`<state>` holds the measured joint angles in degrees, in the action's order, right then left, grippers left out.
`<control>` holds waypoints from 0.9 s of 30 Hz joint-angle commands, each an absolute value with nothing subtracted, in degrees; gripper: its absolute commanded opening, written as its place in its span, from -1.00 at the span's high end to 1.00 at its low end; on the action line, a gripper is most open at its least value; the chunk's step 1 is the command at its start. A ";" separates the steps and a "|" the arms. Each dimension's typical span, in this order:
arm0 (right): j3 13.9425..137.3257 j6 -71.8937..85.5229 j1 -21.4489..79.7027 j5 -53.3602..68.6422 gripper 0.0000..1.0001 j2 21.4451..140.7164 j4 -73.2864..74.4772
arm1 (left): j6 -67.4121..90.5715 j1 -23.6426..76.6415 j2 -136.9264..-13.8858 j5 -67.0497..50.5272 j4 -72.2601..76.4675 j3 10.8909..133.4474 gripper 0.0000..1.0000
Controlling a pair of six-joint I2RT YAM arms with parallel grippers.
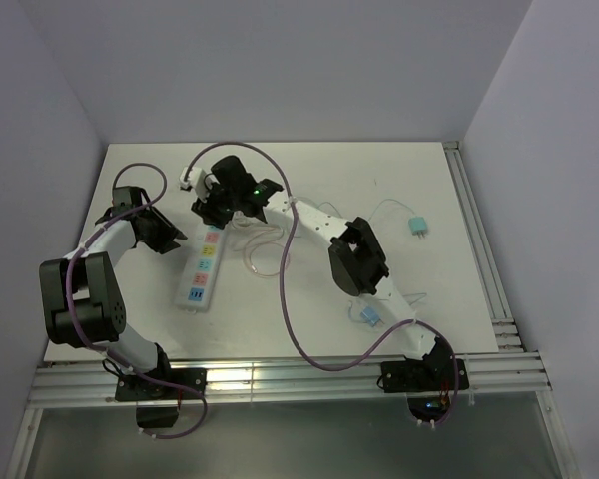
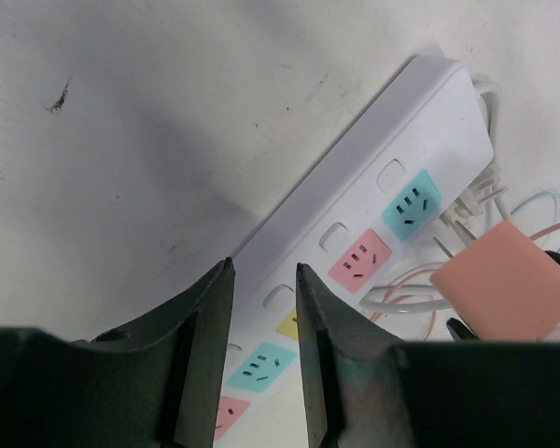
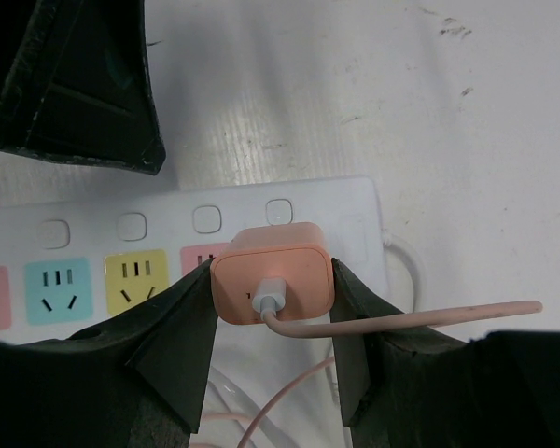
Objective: Insert the plug
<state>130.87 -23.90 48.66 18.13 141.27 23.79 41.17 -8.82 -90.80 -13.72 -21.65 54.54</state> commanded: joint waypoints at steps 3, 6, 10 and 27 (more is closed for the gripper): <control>133.95 -23.91 47.64 19.34 1.00 143.35 24.09 | 40.25 -9.05 -90.62 -14.59 -20.22 54.41 0.23; 134.47 -23.73 47.46 19.34 1.00 144.14 23.82 | 40.34 -9.05 -90.88 -14.68 -20.04 54.32 0.24; 136.05 -23.55 47.20 19.68 1.00 145.19 24.34 | 40.25 -9.14 -91.14 -14.77 -20.04 54.40 0.24; 137.81 -22.06 47.29 19.95 1.00 146.51 26.45 | 40.17 -9.05 -90.88 -15.47 -19.95 54.49 0.24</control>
